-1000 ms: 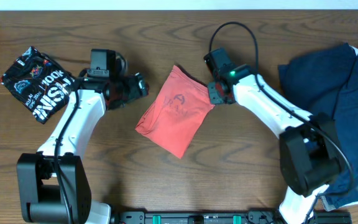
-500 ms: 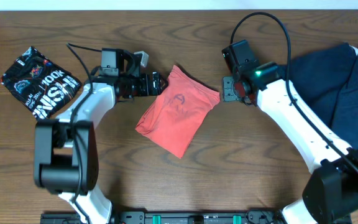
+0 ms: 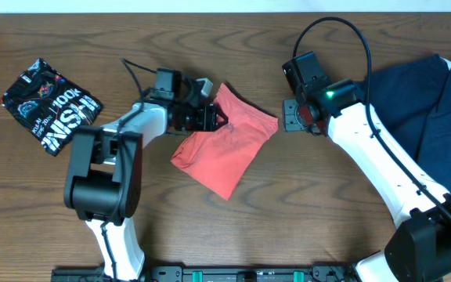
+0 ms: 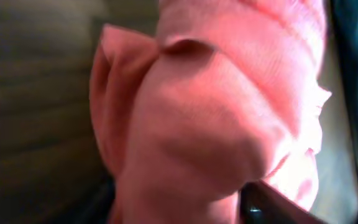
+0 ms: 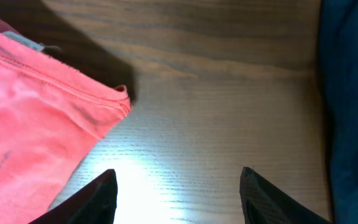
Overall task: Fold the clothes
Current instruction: 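Grasp the folded orange bundle with the left gripper and carry it left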
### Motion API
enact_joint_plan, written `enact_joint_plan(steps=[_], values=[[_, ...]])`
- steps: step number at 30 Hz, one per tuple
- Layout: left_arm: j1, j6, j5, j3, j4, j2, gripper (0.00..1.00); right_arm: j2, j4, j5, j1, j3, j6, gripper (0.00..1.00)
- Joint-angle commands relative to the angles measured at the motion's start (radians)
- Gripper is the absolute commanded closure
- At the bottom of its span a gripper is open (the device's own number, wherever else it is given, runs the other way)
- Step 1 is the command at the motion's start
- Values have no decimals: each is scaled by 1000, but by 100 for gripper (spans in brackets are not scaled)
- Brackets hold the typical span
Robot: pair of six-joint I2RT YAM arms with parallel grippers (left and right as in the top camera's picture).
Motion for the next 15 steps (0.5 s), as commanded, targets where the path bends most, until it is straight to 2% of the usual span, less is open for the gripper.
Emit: enact_joint_plan(steps=[1,4,10,15], values=[[-10,9,-83,-21,-19,47,67,-21,-11,6,-12,7,14,39],[2,10,-97,-17,-12,45,94,-21,-16,7,-12,7,14,40],[79,1,-97,5,-17,-26,94,-22,-17,8,-27,7,21,41],[217,-13,-110,9,-17,-159,94,-31,-27,11,-65,7,51,41]])
